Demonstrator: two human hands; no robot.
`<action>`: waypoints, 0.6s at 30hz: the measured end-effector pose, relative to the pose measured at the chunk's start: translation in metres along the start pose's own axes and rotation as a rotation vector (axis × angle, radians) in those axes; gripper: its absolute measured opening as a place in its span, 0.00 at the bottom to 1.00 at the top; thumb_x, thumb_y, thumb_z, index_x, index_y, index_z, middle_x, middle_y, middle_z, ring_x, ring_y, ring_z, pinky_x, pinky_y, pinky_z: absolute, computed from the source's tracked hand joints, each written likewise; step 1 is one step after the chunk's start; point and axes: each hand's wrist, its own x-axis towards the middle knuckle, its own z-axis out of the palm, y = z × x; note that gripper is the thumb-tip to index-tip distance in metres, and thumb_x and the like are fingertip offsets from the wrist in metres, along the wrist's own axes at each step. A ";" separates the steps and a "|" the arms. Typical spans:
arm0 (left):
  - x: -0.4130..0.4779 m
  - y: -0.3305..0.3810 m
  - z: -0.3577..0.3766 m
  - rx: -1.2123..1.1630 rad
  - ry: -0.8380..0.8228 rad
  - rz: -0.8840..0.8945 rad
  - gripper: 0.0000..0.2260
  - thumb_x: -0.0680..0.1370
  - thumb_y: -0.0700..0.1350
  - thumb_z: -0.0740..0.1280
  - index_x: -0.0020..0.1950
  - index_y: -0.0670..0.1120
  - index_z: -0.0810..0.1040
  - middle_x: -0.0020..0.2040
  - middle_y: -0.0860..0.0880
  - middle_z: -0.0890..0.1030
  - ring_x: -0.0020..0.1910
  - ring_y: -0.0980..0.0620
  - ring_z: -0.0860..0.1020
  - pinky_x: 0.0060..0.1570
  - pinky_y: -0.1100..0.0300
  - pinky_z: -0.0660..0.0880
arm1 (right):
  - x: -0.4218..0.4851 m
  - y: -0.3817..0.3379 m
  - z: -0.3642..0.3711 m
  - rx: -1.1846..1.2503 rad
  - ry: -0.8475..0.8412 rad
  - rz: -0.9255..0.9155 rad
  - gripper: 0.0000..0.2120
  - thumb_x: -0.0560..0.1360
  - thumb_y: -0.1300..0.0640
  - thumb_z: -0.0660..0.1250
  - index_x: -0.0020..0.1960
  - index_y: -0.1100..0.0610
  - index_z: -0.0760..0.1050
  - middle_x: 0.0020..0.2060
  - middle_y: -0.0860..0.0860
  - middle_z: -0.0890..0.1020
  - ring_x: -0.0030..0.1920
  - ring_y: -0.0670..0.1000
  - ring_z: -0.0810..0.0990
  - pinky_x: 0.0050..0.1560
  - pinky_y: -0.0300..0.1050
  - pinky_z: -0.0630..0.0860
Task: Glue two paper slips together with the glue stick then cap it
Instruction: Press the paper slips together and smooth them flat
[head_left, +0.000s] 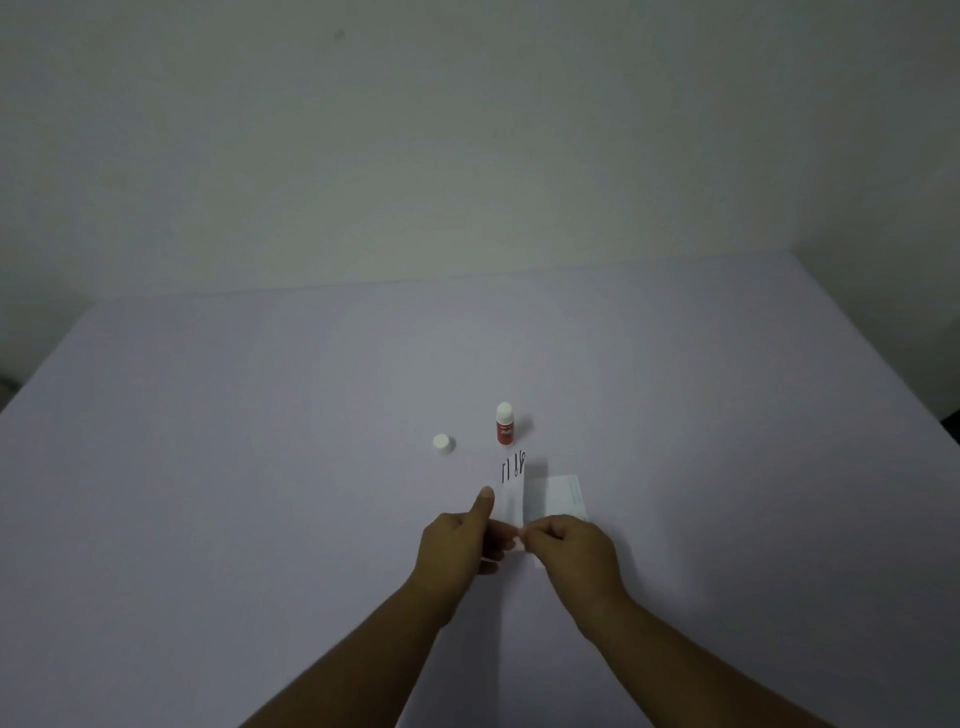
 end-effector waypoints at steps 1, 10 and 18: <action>0.000 0.000 0.003 0.013 0.004 0.017 0.24 0.80 0.58 0.55 0.40 0.46 0.85 0.39 0.48 0.86 0.40 0.50 0.82 0.38 0.64 0.78 | 0.000 0.001 -0.004 0.013 0.012 0.007 0.05 0.71 0.56 0.67 0.41 0.53 0.82 0.39 0.49 0.85 0.42 0.49 0.81 0.48 0.47 0.78; 0.017 -0.014 0.012 0.040 0.062 -0.078 0.07 0.74 0.46 0.69 0.51 0.47 0.79 0.46 0.49 0.81 0.42 0.49 0.79 0.42 0.57 0.77 | 0.004 0.023 -0.045 0.117 0.028 0.071 0.06 0.71 0.57 0.68 0.36 0.53 0.80 0.37 0.52 0.83 0.42 0.52 0.80 0.45 0.46 0.76; 0.027 -0.018 0.026 0.086 0.029 -0.109 0.10 0.72 0.41 0.70 0.30 0.44 0.79 0.27 0.48 0.77 0.28 0.52 0.72 0.31 0.61 0.71 | 0.020 0.038 -0.063 -0.017 0.029 0.104 0.06 0.71 0.57 0.68 0.38 0.57 0.81 0.38 0.54 0.84 0.42 0.53 0.81 0.48 0.48 0.76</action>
